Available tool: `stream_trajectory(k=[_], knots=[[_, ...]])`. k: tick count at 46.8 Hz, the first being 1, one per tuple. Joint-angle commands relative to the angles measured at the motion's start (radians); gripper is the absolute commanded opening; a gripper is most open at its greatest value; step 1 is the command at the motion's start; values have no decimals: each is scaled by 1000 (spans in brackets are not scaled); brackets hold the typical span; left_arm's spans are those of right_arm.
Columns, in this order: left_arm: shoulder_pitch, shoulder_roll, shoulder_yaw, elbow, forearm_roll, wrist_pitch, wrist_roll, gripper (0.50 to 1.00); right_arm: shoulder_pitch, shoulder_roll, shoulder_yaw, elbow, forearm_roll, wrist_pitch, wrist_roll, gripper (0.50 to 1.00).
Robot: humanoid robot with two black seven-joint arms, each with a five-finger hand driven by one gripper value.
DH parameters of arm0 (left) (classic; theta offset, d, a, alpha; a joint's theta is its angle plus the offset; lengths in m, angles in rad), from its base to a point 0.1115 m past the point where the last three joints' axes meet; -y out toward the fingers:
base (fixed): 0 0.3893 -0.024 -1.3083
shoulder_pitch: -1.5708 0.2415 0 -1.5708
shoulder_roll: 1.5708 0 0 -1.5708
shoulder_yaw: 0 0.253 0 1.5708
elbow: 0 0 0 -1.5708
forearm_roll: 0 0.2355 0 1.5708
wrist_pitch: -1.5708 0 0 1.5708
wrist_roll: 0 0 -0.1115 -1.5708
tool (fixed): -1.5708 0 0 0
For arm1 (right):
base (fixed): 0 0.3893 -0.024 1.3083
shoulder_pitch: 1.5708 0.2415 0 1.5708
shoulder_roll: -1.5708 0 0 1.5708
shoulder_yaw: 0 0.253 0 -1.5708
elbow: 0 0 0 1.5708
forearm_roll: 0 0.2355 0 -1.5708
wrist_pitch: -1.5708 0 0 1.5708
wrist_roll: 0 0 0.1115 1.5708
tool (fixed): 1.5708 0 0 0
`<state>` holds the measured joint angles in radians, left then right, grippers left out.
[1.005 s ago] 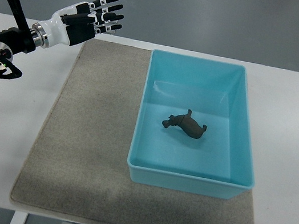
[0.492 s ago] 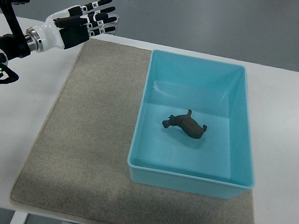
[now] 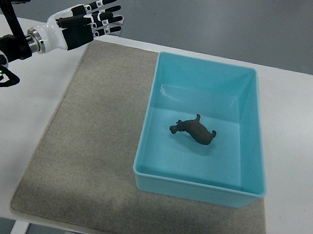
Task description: Place brown hippo in blue box with left hand
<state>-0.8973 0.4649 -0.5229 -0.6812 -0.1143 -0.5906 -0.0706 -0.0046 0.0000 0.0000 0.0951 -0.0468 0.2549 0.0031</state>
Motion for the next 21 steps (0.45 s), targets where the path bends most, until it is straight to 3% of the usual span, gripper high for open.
stream_trajectory(k=[1, 21], knots=[[0, 0, -6, 0, 2, 0, 0, 1000, 0, 0, 0, 3, 2, 1, 0, 936], [-2, 0, -8, 0, -1, 0, 0, 1000, 0, 0, 5, 15, 2, 15, 0, 936]])
